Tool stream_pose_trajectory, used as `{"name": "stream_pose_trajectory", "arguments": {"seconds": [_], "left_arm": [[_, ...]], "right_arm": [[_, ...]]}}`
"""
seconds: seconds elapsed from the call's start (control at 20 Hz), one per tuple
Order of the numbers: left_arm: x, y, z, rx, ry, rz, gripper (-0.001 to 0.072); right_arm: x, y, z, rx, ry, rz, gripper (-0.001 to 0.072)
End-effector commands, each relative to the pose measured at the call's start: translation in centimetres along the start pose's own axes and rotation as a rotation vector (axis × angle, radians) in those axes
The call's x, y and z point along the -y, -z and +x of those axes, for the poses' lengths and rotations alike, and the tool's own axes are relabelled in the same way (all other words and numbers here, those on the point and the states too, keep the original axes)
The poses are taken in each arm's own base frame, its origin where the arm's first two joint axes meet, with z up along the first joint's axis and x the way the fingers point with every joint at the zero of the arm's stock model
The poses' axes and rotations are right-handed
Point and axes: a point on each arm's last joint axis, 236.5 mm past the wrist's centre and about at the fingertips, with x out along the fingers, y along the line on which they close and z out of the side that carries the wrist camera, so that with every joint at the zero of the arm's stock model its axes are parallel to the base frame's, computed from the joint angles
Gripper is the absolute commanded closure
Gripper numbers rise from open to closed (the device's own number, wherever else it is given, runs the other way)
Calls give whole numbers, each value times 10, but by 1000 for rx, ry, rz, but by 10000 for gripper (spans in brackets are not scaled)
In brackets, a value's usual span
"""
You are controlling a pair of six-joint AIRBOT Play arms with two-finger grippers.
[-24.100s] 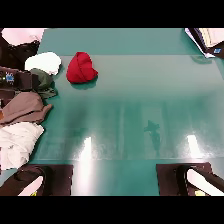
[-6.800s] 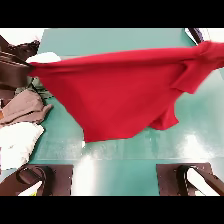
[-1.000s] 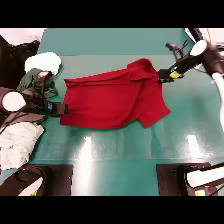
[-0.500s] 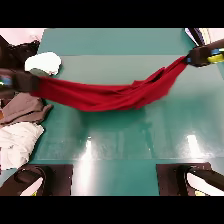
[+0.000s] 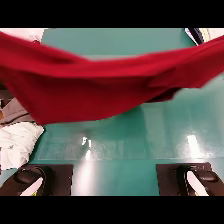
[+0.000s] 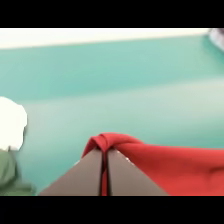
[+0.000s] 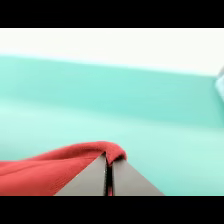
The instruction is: Fold the shirts.
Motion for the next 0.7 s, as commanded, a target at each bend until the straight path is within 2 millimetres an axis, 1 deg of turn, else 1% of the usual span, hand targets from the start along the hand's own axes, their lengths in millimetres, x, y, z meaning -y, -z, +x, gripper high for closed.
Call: {"name": "stream_pose_trajectory", "arguments": {"seconds": [0.0,0.05,0.1,0.2,0.25,0.3,0.35,0.4,0.45,0.5,0.6,0.65], "left_arm": [[23,-37,-44,129,92,-4,680],[31,-41,-50,144,123,-8,680],[38,-41,-53,147,153,-11,680],[50,-39,-55,136,206,-19,679],[52,-39,-55,135,213,-20,680],[51,-38,-55,134,212,-19,679],[48,-36,-53,124,197,-14,680],[43,-29,-48,95,175,-11,680],[37,-15,-39,40,149,-9,680],[29,4,-26,-35,119,-10,680],[12,47,6,-190,51,-9,680],[-2,72,25,-267,-1,-6,680]], "right_arm": [[13,-43,-65,245,152,-21,697],[18,-48,-78,281,209,-26,697],[23,-50,-87,301,260,-29,697],[36,-50,-94,309,351,-28,698],[41,-50,-94,305,379,-24,697],[47,-47,-90,284,395,-15,698],[54,-41,-82,235,399,16,698],[60,-32,-70,163,393,59,698],[66,-19,-57,66,384,103,698],[73,-5,-42,-43,368,149,698],[80,22,-9,-241,299,226,698],[80,34,9,-331,248,261,698]]}}
